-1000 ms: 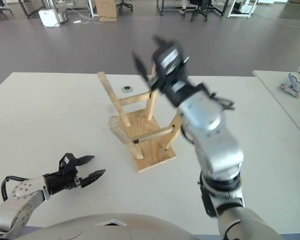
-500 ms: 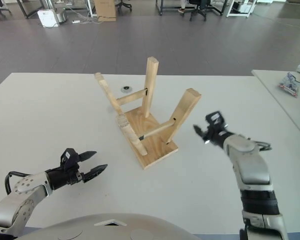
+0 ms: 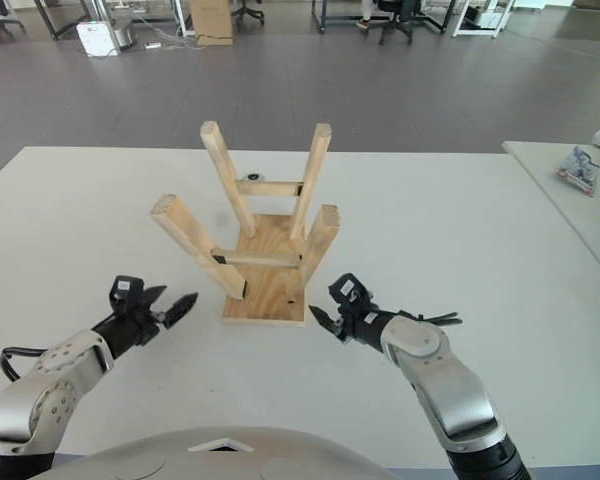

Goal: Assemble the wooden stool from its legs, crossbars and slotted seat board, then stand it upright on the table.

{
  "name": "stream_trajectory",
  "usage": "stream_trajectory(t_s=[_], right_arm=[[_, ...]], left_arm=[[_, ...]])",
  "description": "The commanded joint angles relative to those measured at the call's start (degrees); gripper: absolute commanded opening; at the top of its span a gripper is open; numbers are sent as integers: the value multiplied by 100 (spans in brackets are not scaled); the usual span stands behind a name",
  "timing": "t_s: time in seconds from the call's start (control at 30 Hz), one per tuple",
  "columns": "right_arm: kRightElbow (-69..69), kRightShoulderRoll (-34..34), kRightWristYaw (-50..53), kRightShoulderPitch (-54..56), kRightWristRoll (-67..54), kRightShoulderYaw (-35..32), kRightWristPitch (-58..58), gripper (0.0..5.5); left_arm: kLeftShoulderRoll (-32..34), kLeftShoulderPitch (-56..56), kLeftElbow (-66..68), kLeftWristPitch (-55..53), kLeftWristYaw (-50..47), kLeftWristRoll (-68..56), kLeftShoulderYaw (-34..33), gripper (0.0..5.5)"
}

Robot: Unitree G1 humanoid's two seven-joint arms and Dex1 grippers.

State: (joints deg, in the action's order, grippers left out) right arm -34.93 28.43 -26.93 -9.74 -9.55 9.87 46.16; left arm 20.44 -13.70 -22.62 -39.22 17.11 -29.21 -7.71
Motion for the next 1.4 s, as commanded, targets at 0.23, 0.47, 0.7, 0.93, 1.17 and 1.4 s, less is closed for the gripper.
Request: stream_trajectory(t_s=[0.23, 0.47, 0.7, 0.93, 1.17, 1.4], right_arm=[[-296, -786, 1345, 138, 249, -1075, 22, 289], [-2146, -2128, 3052, 664, 691, -1435, 110, 289], [-2288, -1918, 2708, 914, 675, -56, 449, 289], [-1926, -1553, 2278, 1195, 1185, 1268, 95, 289], [-1557, -1447, 2238, 1002, 1267, 734, -107, 289], [-690, -1129, 1923, 1110, 1083, -768, -667, 289]], left_arm=[[-284, 247, -100, 745, 572, -937, -1018, 426], [-1480, -207, -1800, 2270, -876, 54, -776, 426], [-1162, 0, -1988, 1973, -314, 585, 1146, 426], [-508, -430, -1926, 2230, 364, 556, 1585, 426], [-9, -551, -1816, 2342, 607, 41, 988, 426], [-139, -123, -696, 2276, 100, 570, 803, 426]])
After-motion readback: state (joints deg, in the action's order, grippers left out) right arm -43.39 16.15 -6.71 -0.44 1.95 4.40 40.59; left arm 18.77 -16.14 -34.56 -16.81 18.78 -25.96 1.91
